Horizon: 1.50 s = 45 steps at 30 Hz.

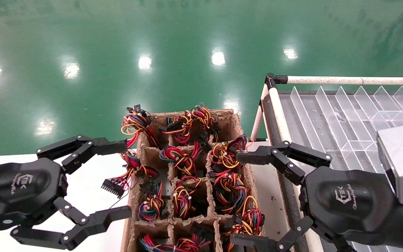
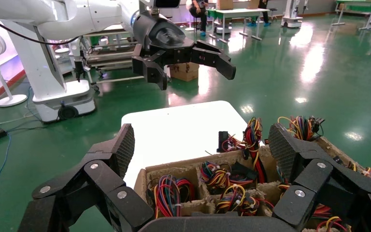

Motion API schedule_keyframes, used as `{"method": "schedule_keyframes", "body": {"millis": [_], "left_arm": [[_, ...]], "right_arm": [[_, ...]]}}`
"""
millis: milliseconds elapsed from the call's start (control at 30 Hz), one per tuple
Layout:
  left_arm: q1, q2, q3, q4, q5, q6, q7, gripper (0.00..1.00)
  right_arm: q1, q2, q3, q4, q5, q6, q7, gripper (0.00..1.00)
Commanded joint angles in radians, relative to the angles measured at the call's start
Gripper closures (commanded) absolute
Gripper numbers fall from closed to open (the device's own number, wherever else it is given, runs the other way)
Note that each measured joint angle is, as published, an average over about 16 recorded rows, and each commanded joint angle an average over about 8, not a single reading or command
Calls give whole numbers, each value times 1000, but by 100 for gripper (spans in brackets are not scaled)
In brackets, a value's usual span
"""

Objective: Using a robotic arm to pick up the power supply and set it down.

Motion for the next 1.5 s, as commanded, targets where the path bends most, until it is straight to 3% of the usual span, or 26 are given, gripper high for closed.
{"method": "schedule_keyframes", "body": {"millis": [33,800,1067,1100,1500], "left_arm": [[0,0,0,0,0,0,0,0],[0,0,0,0,0,0,0,1],[0,0,0,0,0,0,0,97],[0,0,0,0,0,0,0,100],[0,0,0,0,0,0,0,100]], "right_arm": [[0,0,0,0,0,0,0,0],[0,0,0,0,0,0,0,0],[0,0,0,0,0,0,0,0],[0,0,0,0,0,0,0,0],[-1,0,-8,-32,-28,4,-14,0]]}}
